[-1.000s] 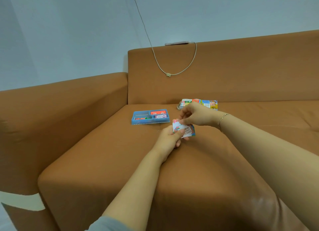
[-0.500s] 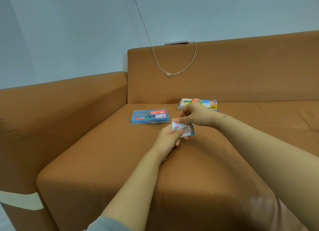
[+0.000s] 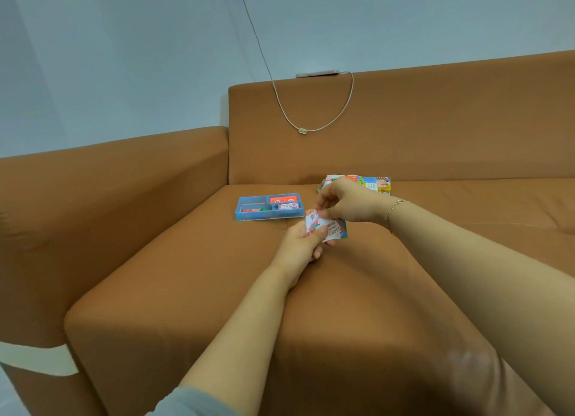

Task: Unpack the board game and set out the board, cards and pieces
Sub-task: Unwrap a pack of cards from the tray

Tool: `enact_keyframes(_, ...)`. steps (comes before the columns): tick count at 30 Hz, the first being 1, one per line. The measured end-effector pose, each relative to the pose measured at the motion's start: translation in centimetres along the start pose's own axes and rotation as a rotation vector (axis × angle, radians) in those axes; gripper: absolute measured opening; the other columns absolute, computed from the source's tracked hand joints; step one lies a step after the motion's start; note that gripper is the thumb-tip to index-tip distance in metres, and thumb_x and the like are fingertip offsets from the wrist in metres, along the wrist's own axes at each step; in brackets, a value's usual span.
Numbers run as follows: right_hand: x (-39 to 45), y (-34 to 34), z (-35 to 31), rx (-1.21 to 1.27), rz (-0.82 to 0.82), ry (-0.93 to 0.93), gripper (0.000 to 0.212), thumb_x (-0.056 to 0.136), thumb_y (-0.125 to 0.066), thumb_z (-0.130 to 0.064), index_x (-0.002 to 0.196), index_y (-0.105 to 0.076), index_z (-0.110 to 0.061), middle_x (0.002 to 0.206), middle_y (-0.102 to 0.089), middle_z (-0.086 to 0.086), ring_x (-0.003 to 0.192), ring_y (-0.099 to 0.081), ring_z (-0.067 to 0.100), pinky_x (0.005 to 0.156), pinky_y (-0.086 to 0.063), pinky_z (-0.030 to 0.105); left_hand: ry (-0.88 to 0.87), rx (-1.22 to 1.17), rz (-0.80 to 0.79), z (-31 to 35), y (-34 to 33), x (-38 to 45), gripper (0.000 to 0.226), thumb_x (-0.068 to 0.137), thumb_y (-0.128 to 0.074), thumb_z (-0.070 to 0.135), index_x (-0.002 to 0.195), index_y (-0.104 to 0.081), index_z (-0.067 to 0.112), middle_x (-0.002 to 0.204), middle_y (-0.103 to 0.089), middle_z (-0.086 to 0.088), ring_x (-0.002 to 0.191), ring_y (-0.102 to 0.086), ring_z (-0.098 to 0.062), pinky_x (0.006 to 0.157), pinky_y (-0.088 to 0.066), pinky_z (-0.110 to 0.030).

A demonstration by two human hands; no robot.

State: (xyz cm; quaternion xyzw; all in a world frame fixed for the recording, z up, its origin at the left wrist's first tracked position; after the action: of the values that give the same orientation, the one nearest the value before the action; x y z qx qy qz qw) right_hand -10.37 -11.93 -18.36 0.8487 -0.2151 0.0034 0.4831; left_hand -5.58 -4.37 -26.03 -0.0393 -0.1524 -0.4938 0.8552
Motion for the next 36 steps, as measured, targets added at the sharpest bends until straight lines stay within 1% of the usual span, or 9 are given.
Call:
enact_keyframes(2, 0.0, 0.0, 0.0, 0.001, -0.01, -0.012, 0.002, 0.087, -0.065, -0.01, 0.087, -0.066, -0.013, 0.073, -0.061, -0.006, 0.073, -0.059, 0.011, 0.06, -0.048, 0.014, 0.001, -0.002, 0.001, -0.1, 0.0, 0.0, 0.011, 0.098, -0.047, 0.011, 0.099, -0.057, 0.012, 0.074, -0.063, -0.002, 0.044, -0.036, -0.004, 0.044, -0.03, -0.013)
enact_keyframes(5, -0.1, -0.1, 0.2, 0.022, 0.014, -0.026, 0.014, 0.085, -0.069, -0.024, 0.082, -0.067, -0.01, 0.069, -0.062, -0.004, 0.064, -0.058, 0.008, 0.057, -0.045, 0.018, 0.005, 0.021, -0.001, -0.1, 0.0, 0.1, 0.012, 0.098, -0.047, 0.012, 0.102, -0.058, 0.011, 0.076, -0.064, -0.004, 0.045, -0.036, -0.005, 0.045, -0.031, -0.013)
enact_keyframes(8, -0.1, -0.2, -0.1, -0.004, 0.053, 0.01, 0.002, 0.087, -0.065, -0.011, 0.085, -0.066, -0.011, 0.076, -0.062, -0.001, 0.073, -0.059, 0.013, 0.067, -0.049, 0.022, -0.002, 0.017, 0.004, -0.1, 0.0, 0.1, 0.012, 0.098, -0.047, 0.011, 0.103, -0.057, 0.01, 0.075, -0.063, -0.004, 0.045, -0.036, -0.005, 0.045, -0.03, -0.014)
enact_keyframes(10, 0.0, -0.2, -0.4, -0.012, 0.051, 0.031, 0.009, 0.087, -0.063, -0.005, 0.092, -0.067, -0.01, 0.084, -0.063, 0.001, 0.079, -0.059, 0.014, 0.073, -0.051, 0.024, -0.001, -0.015, 0.009, -0.1, 0.1, 0.1, 0.011, 0.098, -0.046, 0.011, 0.104, -0.056, 0.009, 0.074, -0.062, -0.002, 0.044, -0.036, -0.004, 0.044, -0.029, -0.013)
enact_keyframes(16, -0.2, -0.1, -0.1, 0.017, 0.068, 0.006, 0.011, 0.086, -0.068, -0.023, 0.078, -0.066, -0.016, 0.073, -0.061, -0.002, 0.068, -0.056, 0.011, 0.061, -0.046, 0.02, 0.0, 0.019, 0.002, -0.1, -0.1, 0.1, 0.013, 0.098, -0.046, 0.011, 0.107, -0.055, 0.009, 0.074, -0.063, -0.003, 0.044, -0.036, -0.004, 0.045, -0.029, -0.014)
enact_keyframes(22, 0.1, 0.0, 0.0, -0.025, 0.052, -0.017, 0.015, 0.089, -0.062, -0.009, 0.102, -0.068, -0.005, 0.079, -0.058, -0.006, 0.079, -0.056, 0.014, 0.061, -0.045, 0.014, -0.006, 0.003, 0.001, 0.0, 0.0, 0.0, 0.009, 0.098, -0.046, 0.01, 0.1, -0.055, 0.012, 0.068, -0.063, 0.004, 0.045, -0.036, -0.005, 0.044, -0.029, -0.013)
enact_keyframes(27, 0.1, 0.0, 0.5, -0.01, 0.073, -0.062, 0.03, 0.083, -0.071, -0.034, 0.081, -0.07, -0.004, 0.07, -0.062, 0.003, 0.064, -0.054, 0.013, 0.061, -0.046, 0.028, 0.007, 0.025, 0.01, -0.2, 0.1, 0.2, 0.016, 0.098, -0.046, 0.011, 0.109, -0.056, 0.007, 0.072, -0.063, -0.001, 0.045, -0.036, -0.005, 0.045, -0.031, -0.013)
enact_keyframes(32, 0.2, -0.1, 0.4, -0.07, 0.037, -0.062, 0.011, 0.087, -0.066, -0.018, 0.092, -0.069, -0.008, 0.084, -0.064, 0.004, 0.079, -0.059, 0.016, 0.071, -0.051, 0.029, -0.003, 0.013, -0.012, -0.2, -0.1, 0.1, 0.012, 0.098, -0.047, 0.011, 0.105, -0.056, 0.009, 0.072, -0.063, -0.001, 0.045, -0.035, -0.005, 0.045, -0.031, -0.012)
enact_keyframes(36, 0.0, -0.1, 0.5, -0.018, 0.02, -0.095, 0.03, 0.083, -0.071, -0.035, 0.09, -0.071, -0.005, 0.074, -0.063, 0.002, 0.069, -0.057, 0.014, 0.062, -0.046, 0.026, 0.008, 0.028, 0.001, -0.5, 0.1, 0.3, 0.014, 0.098, -0.047, 0.013, 0.106, -0.057, 0.009, 0.075, -0.064, -0.003, 0.046, -0.037, -0.006, 0.046, -0.031, -0.013)
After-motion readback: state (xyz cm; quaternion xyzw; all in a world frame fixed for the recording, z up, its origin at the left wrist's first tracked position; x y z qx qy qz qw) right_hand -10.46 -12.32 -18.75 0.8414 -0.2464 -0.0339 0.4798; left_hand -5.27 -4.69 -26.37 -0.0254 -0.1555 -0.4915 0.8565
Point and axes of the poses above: each hand's wrist, its own x-axis towards the middle knuckle, its own y-axis out of the back of the hand, z = x × y, the point moved 8 cm from there along x, towards the middle knuckle
